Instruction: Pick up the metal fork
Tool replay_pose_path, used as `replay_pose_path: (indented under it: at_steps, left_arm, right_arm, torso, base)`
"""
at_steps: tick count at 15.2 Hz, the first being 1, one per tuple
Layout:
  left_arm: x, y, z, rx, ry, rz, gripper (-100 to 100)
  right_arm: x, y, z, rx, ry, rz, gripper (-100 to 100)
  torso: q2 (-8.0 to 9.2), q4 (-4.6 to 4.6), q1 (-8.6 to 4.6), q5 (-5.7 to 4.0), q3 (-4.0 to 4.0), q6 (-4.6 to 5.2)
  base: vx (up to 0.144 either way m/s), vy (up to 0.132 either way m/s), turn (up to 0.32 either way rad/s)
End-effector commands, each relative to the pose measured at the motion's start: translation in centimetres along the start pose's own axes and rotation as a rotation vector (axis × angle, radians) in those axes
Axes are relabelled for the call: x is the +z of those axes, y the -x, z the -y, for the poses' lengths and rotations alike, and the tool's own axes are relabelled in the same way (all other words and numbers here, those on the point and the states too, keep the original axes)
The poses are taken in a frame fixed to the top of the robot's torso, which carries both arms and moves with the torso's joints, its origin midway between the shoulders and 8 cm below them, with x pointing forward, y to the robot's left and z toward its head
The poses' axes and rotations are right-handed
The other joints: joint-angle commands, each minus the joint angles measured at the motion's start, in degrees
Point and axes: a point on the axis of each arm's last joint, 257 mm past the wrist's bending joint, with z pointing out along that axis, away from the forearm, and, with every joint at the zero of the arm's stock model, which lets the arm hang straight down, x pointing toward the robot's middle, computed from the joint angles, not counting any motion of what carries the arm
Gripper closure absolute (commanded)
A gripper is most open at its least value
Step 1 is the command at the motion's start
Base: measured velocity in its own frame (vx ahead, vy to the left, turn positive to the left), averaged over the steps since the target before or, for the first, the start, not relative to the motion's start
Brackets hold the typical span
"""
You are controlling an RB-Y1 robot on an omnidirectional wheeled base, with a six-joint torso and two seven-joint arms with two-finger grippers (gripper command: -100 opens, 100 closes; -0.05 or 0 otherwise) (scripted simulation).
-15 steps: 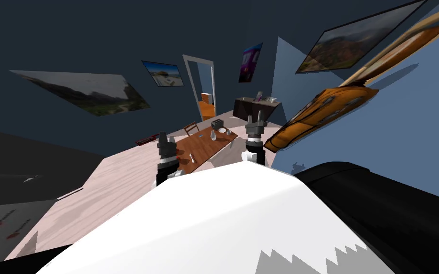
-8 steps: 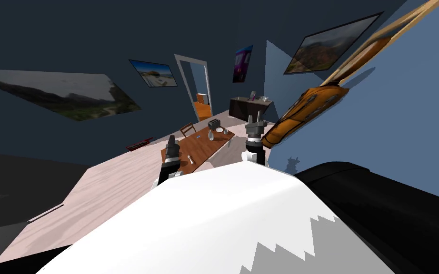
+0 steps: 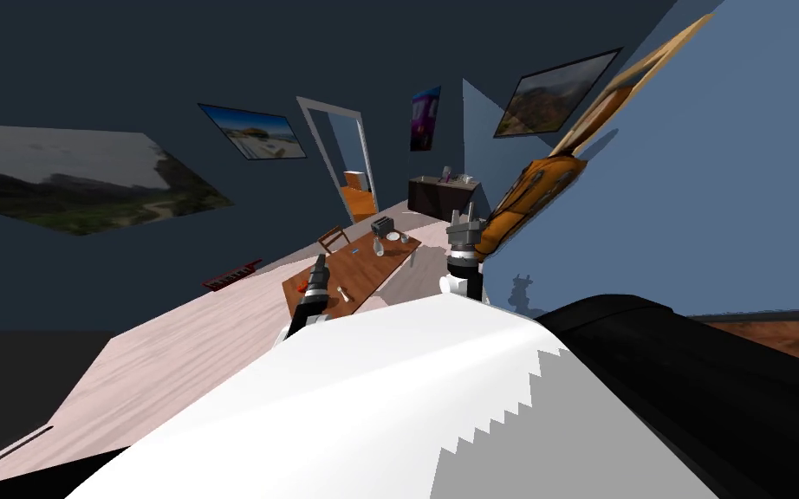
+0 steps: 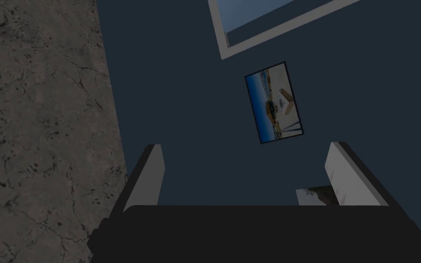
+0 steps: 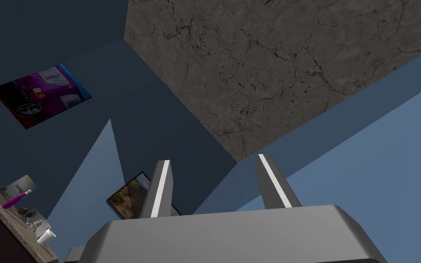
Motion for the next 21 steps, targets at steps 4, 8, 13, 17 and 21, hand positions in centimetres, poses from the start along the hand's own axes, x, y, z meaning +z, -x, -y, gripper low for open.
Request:
replay_pose_path:
  at_steps: [4, 8, 13, 17, 21]
  left_arm:
    - [-0.4, -0.1, -5.7, 0.027, 0.130, -0.036, -100]
    - [-1.0, 0.0, -10.2, 0.050, 0.237, -0.062, -100]
    - [-2.4, 0.1, -14.4, 0.062, 0.335, -0.078, -100]
    - [-4.5, 0.6, -19.8, 0.080, 0.475, -0.101, -100]
    - [-5.8, 0.9, -22.5, 0.087, 0.547, -0.112, -100]
  right_arm:
    - [0.0, 0.0, 0.0, 0.000, 0.000, 0.000, 0]
    - [0.0, 0.0, 0.0, 0.000, 0.000, 0.000, 0]
    - [0.0, 0.0, 0.0, 0.000, 0.000, 0.000, 0]
    - [0.0, 0.0, 0.0, 0.000, 0.000, 0.000, 0]
    - [0.0, 0.0, 0.0, 0.000, 0.000, 0.000, 0]
  torso:
    - [0.03, 0.00, 0.00, 0.00, 0.01, 0.04]
    - [0.01, 0.00, 0.07, 0.02, 0.01, -0.01]
    - [0.00, 0.00, 0.03, 0.01, 0.00, 0.02]
    - [0.02, 0.00, 0.07, 0.02, 0.01, 0.05]
    - [0.00, 0.00, 0.04, 0.01, 0.00, 0.01]
  base:
    - [-0.032, 0.032, -0.216]
    - [-0.031, 0.045, -0.194]
    - [-0.027, 0.032, -0.168]
    - [-0.037, 0.042, -0.252]
    - [-0.029, 0.031, -0.149]
